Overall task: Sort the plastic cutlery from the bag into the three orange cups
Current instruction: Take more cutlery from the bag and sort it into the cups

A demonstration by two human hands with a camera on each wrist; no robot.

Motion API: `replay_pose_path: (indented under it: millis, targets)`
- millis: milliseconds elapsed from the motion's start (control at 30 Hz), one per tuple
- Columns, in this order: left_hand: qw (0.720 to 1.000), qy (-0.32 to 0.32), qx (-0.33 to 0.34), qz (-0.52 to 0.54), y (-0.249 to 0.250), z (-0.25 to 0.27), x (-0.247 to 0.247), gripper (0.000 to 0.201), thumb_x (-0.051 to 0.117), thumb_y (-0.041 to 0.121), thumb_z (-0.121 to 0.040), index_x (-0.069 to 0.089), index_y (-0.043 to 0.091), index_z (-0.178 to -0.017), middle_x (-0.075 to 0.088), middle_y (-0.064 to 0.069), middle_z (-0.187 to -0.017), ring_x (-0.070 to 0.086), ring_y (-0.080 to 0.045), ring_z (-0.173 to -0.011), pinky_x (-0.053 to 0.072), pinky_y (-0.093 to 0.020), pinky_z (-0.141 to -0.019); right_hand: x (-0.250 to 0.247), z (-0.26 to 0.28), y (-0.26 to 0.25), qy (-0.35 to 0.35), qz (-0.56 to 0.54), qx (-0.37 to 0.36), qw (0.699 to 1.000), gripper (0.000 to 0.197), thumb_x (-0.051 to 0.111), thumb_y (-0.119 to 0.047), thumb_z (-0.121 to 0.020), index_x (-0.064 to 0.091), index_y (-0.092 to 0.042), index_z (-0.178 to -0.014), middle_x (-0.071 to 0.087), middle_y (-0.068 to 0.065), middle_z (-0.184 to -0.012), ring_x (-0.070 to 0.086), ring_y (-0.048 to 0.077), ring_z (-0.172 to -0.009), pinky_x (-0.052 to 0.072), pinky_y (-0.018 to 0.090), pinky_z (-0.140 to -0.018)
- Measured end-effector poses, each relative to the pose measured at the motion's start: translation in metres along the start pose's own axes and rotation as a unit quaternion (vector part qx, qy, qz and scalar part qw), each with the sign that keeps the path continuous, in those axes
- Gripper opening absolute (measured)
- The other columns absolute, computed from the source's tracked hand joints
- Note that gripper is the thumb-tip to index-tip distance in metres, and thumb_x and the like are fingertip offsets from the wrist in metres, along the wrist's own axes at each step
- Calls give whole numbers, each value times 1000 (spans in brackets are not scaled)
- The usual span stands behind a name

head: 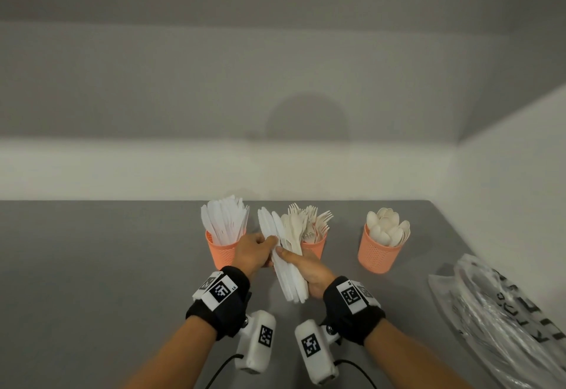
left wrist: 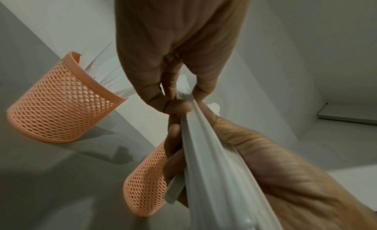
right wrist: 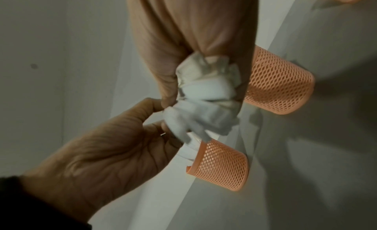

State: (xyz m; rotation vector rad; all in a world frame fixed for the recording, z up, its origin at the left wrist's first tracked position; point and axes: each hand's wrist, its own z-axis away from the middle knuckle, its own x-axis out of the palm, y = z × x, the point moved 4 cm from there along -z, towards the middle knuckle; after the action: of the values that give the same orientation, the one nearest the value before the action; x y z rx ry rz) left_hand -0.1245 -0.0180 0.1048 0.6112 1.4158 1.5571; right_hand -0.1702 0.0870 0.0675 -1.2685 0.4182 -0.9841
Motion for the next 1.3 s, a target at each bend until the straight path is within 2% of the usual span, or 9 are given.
replay_pose_path:
  millis: [300,400,500,567,667,833,933,1133,1300]
  targets:
    - [999,4,-14,-44,2,2,6,34,38,12,-93,46,11,-60,47,-5,-58,47,-18,-55,42,-28,-59,2,-2,-2,26,26,-14,999,45,63,-20,-87,51,-7,-128,65,7,-115,63,21,-105,52,30,-91]
    - [999,6,-8,-50,4,5,10,35,33,12,-94,48,6,-62,48,-13,-61,48,-24,-57,38,-33,-67,4,-1,-6,32,19,-20,999,38,59,-13,-89,52,-7,-126,66,6,-109,65,15,-94,55,22,-78]
    - [999,14,23,-40,11,11,14,35,29,13,-99,55,-8,-91,53,-38,-88,60,-38,-79,46,-44,-78,4,-3,-10,42,38,-20,998,42,59,-12,-90,50,-6,-130,62,7,-121,58,20,-112,47,30,-97]
    - [998,14,38,-39,14,14,15,39,28,18,-102,50,-12,-113,56,-35,-113,58,-40,-105,45,-41,-92,5,-5,-10,40,42,-17,998,43,60,-14,-89,49,-7,-130,61,6,-124,55,20,-117,43,31,-102]
    - [998,-7,49,-29,18,17,14,40,31,21,-101,47,-10,-120,53,-31,-120,53,-36,-116,44,-37,-93,7,-6,-10,37,35,-15,999,46,62,-13,-88,48,-9,-131,60,8,-127,54,22,-121,41,37,-107]
    - [1000,-15,22,12,15,10,6,31,33,23,-100,58,5,-106,66,-11,-108,63,-27,-99,49,-39,-94,9,-4,-11,5,-46,3,999,34,57,-15,-91,54,-10,-124,67,8,-109,65,22,-100,54,32,-86]
    - [999,-6,3,40,6,2,2,31,35,24,-98,61,8,-99,68,-17,-101,66,-29,-92,52,-47,-90,9,-4,-11,8,-65,20,998,36,58,-17,-90,55,-9,-125,68,10,-109,65,23,-99,54,34,-85]
    - [993,-22,-28,111,1,-1,0,34,34,24,-100,56,6,-118,66,-16,-111,64,-29,-100,51,-45,-93,11,-3,-16,5,-62,15,998,36,59,-13,-90,55,-8,-125,67,10,-111,64,23,-101,53,33,-88]
    - [995,-30,-2,91,-3,-4,2,35,40,29,-99,54,9,-123,66,-12,-112,65,-26,-101,52,-45,-93,9,-1,-17,21,-48,-15,999,20,59,-8,-89,60,-16,-107,70,1,-92,67,13,-83,56,24,-68]
